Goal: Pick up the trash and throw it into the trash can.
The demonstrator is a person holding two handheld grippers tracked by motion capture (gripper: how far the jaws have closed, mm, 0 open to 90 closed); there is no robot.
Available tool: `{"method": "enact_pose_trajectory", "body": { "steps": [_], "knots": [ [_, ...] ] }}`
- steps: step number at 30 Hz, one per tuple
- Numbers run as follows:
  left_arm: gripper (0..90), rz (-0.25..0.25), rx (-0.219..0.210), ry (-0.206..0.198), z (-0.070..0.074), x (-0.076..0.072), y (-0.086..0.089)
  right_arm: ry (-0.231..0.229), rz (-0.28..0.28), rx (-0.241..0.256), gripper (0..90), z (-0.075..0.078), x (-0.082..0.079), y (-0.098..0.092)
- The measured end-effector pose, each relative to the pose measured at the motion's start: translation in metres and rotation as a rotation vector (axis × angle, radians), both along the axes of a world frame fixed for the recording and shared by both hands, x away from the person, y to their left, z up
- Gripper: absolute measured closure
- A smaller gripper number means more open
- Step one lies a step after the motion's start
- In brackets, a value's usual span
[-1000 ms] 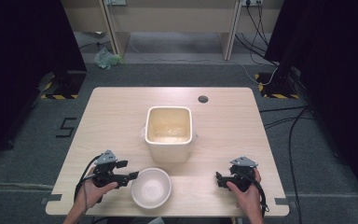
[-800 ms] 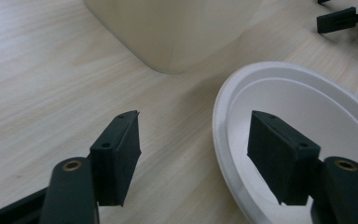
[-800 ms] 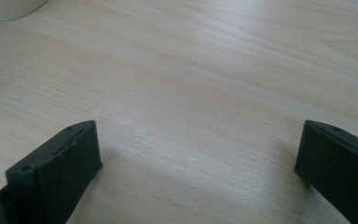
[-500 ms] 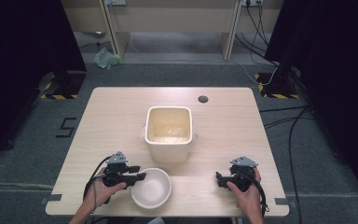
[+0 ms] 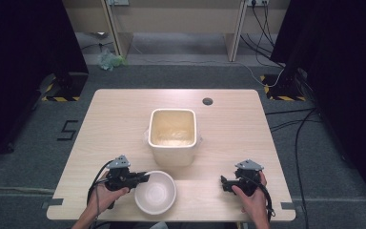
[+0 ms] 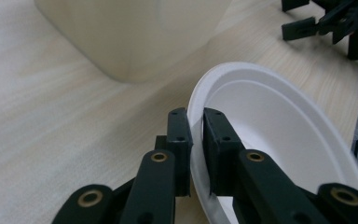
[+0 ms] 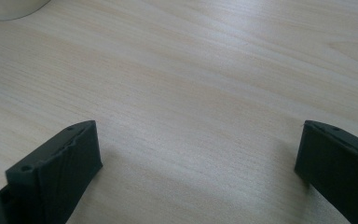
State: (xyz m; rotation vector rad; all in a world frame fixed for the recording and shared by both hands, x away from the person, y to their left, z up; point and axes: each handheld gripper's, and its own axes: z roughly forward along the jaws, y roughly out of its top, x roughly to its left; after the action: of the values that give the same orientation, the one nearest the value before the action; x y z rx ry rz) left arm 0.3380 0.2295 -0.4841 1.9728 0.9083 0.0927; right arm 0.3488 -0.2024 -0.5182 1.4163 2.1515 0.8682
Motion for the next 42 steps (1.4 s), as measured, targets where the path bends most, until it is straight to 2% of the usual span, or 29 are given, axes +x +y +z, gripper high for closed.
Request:
{"method": "enact_pose_trajectory", "body": {
  "steps": [3, 8, 16, 29, 38, 42],
  "knots": [
    [82.4, 0.002, -0.008, -0.028, 0.006, -0.002, 0.002, 0.0, 0.001, 0.0, 0.3, 0.0, 0.0, 0.0],
    [83.5, -0.003, -0.027, -0.035, 0.014, -0.003, 0.006, 0.0, 0.007, -0.001, 0.3, 0.0, 0.001, 0.0],
    [83.6, 0.008, -0.044, -0.07, 0.031, -0.008, 0.013, 0.0, 0.011, -0.001, 0.3, 0.0, 0.001, 0.0],
    [83.6, -0.032, -0.067, -0.107, 0.051, -0.002, 0.004, 0.001, 0.012, -0.001, 0.3, 0.0, 0.001, 0.0],
    [83.6, -0.044, -0.101, -0.12, 0.066, 0.003, 0.007, 0.001, 0.013, 0.0, 0.3, 0.0, 0.001, -0.001],
    [83.6, -0.041, -0.105, -0.145, 0.075, 0.006, 0.008, 0.002, 0.012, 0.001, 0.3, 0.0, 0.001, 0.0]
  ]
}}
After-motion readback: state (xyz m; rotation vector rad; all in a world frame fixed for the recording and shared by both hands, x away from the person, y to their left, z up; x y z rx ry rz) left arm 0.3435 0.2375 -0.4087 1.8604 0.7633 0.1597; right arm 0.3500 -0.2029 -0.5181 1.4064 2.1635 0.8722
